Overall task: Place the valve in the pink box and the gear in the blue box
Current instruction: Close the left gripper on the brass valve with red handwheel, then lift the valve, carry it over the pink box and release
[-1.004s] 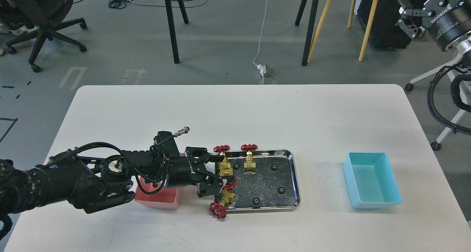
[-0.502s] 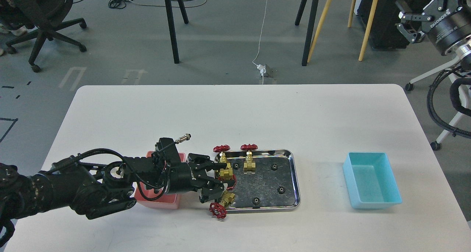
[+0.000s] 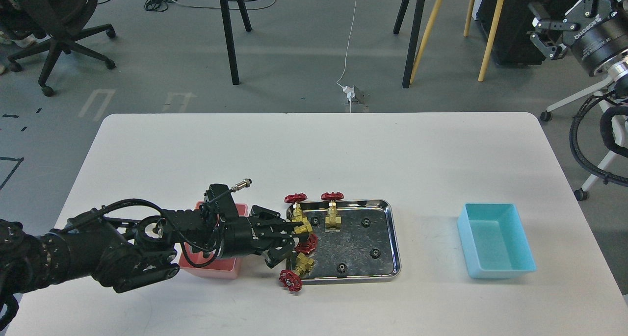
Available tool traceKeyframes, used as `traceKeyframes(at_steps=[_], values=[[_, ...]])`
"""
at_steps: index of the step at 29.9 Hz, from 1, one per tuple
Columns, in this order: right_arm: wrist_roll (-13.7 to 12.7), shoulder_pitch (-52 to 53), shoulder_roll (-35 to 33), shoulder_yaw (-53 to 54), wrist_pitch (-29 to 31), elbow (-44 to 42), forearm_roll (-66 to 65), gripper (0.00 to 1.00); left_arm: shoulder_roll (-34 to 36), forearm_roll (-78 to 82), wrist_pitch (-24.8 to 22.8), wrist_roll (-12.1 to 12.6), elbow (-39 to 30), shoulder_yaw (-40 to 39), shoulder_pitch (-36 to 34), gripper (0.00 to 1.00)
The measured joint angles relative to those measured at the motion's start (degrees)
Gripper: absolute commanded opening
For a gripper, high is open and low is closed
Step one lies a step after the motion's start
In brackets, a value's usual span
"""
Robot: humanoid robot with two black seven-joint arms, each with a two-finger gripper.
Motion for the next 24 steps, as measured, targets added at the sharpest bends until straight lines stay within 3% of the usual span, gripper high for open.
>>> traceKeyframes(at_steps=[13,24], values=[[0.0,-0.5,0.0,0.0,0.0,-0.3,0.0,0.99,2.7,-0.2,3.0,0.0,-2.7,-0.9,-1.8,0.08],[0.0,-0.1,0.5,0.9,0.0,-0.3,0.0,0.99,17.5,-0.4,3.6,0.0,-18.6,-5.6,-4.1,0.08]])
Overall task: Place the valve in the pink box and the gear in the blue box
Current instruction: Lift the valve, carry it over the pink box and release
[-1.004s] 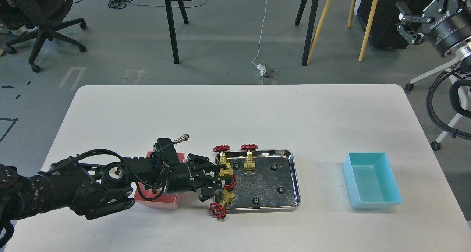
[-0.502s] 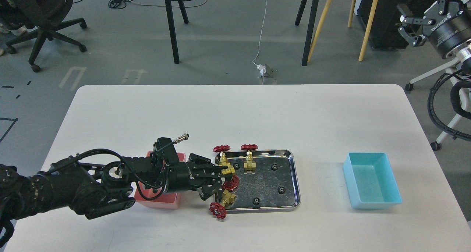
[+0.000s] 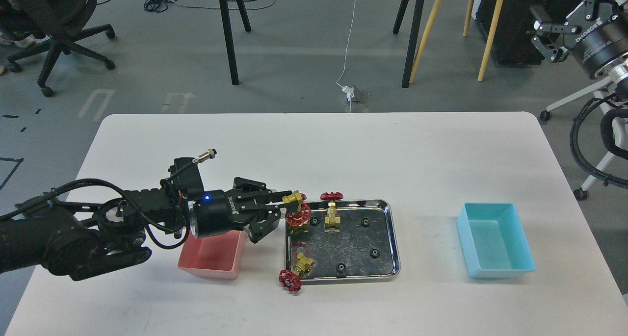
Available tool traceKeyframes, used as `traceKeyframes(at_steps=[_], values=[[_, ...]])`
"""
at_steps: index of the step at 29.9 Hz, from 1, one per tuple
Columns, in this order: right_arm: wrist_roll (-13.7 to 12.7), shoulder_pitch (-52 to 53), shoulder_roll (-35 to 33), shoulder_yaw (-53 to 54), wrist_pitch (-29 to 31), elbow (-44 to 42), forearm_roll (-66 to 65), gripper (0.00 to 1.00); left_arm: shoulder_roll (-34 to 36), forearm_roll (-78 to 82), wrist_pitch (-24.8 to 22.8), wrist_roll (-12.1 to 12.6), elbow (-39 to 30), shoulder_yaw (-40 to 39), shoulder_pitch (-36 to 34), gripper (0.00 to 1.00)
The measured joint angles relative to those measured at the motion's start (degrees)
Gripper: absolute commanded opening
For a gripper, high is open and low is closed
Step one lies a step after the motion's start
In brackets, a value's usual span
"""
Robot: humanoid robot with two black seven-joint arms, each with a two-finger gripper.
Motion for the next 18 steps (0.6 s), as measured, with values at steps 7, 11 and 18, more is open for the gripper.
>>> traceKeyframes(at_steps=[7,11,18], values=[[0.0,0.3,0.4,1.1,0.0,0.1,0.0,0.99,11.8,0.1,0.0,0.0,-6.6,-1.4,0.3,0.08],[0.0,0.3,0.5,1.3,0.0,0.1,0.0,0.99,14.9,0.3,0.0,0.0,-6.7,-0.8,1.9,0.08],[0.0,0.2,0.5,1.3,0.0,0.1,0.0,0.99,15.4,3.2,0.1,0.0,-6.2,-1.3,5.6,0.16]])
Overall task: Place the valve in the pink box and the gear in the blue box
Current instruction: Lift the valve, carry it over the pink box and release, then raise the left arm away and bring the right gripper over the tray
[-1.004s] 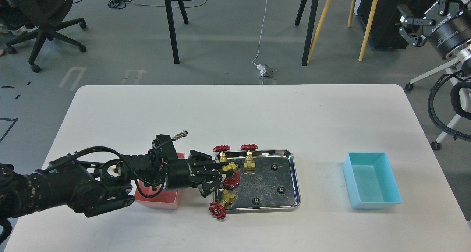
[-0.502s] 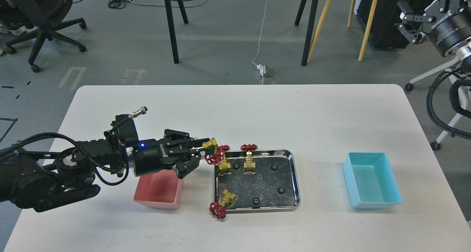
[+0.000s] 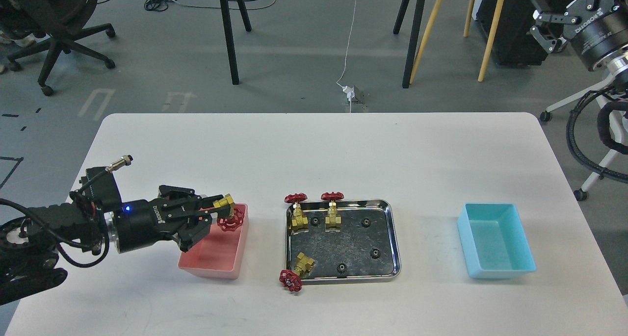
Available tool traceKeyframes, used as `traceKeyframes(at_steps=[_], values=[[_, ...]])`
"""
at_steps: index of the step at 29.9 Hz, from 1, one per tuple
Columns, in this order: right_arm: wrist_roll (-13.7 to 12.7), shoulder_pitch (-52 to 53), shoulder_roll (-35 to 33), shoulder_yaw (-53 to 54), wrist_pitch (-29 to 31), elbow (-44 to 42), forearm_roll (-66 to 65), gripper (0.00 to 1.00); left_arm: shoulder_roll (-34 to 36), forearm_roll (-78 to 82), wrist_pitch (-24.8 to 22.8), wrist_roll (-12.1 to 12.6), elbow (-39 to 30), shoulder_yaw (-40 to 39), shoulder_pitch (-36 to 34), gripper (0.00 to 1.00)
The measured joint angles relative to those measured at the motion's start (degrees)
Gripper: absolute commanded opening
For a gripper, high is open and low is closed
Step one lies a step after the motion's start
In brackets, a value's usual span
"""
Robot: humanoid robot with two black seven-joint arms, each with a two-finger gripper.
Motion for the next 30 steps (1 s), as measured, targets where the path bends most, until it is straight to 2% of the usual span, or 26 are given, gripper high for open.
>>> traceKeyframes(at_steps=[2,7,12,19,22,26,30], values=[[0.0,-0.1,-0.1,0.0,0.0,0.0,0.0,0.99,-0.3,0.2,0.0,0.0,0.3,0.0,1.0,0.23],[0.0,-0.2,-0.5,0.0,0.0,0.1,0.0,0.99,-1.6,0.0,0.0,0.0,2.8,-0.1,1.8,0.57],[0.0,-0.3,-0.7,0.0,0.0,0.2,0.0,0.99,-1.9,-0.4,0.0,0.0,3.3,-0.2,1.8,0.80],[0.0,-0.3,-0.2,-1.4,0.0,1.4,-0.9,0.99,-1.3,-0.6,0.1,0.0,3.3,-0.6,1.8,0.87],[0.0,0.5,0.0,-3.4,0.0,3.5,-3.6,0.99,-1.0,-1.6,0.1,0.0,3.3,-3.7,1.8,0.88],[0.0,5.1,0.1,-8.2,0.0,7.5,-15.0,0.99,-0.7,-7.4,-0.5,0.0,2.9,-9.8,1.8,0.90],[-0.4,10.6,1.1,-15.8,0.0,12.9,-32.1,0.99,-1.3,-18.0,-1.1,0.0,2.7,-16.3,1.7,0.90]])
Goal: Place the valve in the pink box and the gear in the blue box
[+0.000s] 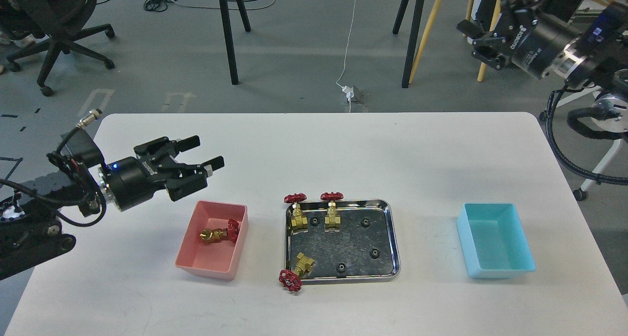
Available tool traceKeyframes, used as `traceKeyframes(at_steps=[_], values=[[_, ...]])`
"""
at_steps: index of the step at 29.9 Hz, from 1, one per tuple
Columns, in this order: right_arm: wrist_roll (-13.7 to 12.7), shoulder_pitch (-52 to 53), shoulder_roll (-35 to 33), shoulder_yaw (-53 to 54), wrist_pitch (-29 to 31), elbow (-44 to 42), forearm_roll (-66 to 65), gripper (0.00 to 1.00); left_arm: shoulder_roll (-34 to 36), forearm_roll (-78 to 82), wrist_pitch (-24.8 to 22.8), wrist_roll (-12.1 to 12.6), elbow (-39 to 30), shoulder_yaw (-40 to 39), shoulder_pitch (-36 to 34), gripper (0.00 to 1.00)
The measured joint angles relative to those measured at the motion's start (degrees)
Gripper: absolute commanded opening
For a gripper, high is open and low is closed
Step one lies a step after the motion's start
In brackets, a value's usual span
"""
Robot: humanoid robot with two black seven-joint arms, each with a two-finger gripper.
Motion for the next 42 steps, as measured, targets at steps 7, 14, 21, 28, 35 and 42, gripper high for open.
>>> traceKeyframes(at_steps=[7,14,21,28,35,42], values=[[-0.7,8.3,4.1,-14.0,0.0,9.6,-23.3,0.99,-6.2,-24.7,-5.8,0.0,-2.3,-15.9,0.1,0.91],[-0.5,16.0,11.9,-29.4,0.0,18.9,-34.6,0.99,-14.0,-55.4,-27.0,0.0,-3.4,-32.1,1.0,0.91],[-0.3,20.1,19.9,-40.6,0.0,19.5,-40.2,0.99,-20.6,-60.6,-41.1,0.0,-3.6,-40.2,5.8,0.92],[-1.7,20.3,31.5,-48.1,0.0,12.4,-43.5,0.97,-23.4,-60.6,-42.4,0.0,-3.6,-40.8,8.4,0.93],[-4.5,16.6,35.4,-52.8,0.0,3.1,-44.0,0.89,-23.0,-60.5,-42.5,0.0,-4.0,-41.3,10.4,0.93],[-4.6,14.9,35.5,-53.8,0.0,1.7,-45.4,0.73,-23.1,-60.5,-42.4,0.0,-5.4,-42.2,12.2,0.93]])
